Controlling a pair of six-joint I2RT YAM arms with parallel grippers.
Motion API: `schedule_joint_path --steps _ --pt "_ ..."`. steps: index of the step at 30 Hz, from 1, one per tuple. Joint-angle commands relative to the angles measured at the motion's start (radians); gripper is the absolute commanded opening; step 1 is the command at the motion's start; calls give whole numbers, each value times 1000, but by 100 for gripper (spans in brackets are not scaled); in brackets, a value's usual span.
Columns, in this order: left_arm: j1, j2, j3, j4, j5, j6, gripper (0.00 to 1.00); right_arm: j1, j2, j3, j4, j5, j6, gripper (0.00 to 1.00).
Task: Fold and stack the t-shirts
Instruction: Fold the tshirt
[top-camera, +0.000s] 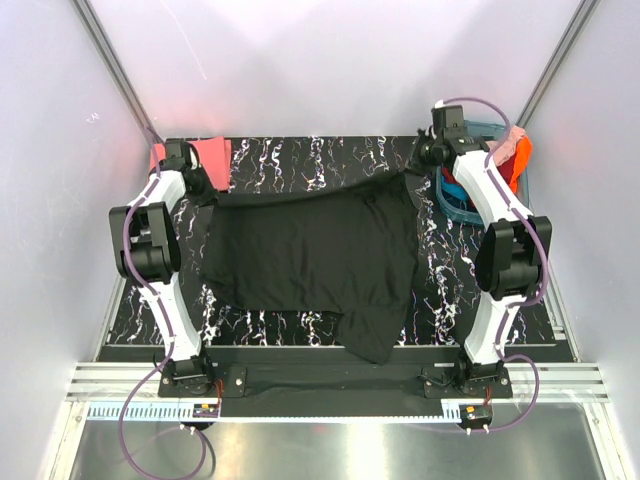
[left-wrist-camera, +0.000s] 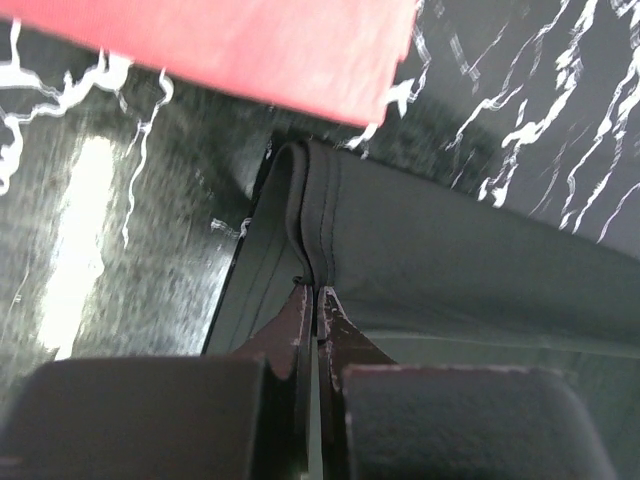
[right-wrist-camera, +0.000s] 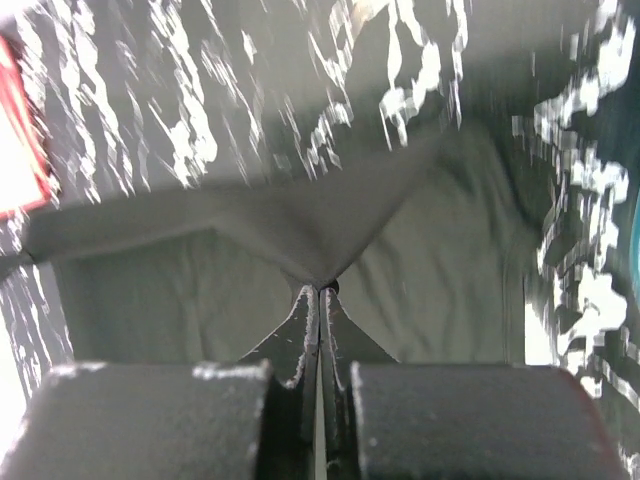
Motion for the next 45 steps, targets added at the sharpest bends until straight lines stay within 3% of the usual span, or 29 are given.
schedule_joint_path --steps 1,22,36,45 --pt "16 -87 12 -51 29 38 0 -8 -64 -64 -81 -46 19 0" --pt "39 -143 -68 -114 13 92 0 -8 -115 -144 -236 -50 -10 0" --pt "41 -103 -93 -112 -13 93 0 -8 -125 -290 -178 -102 24 0" --pt "41 -107 -90 -106 -19 72 0 -8 -142 -265 -208 -109 0 0"
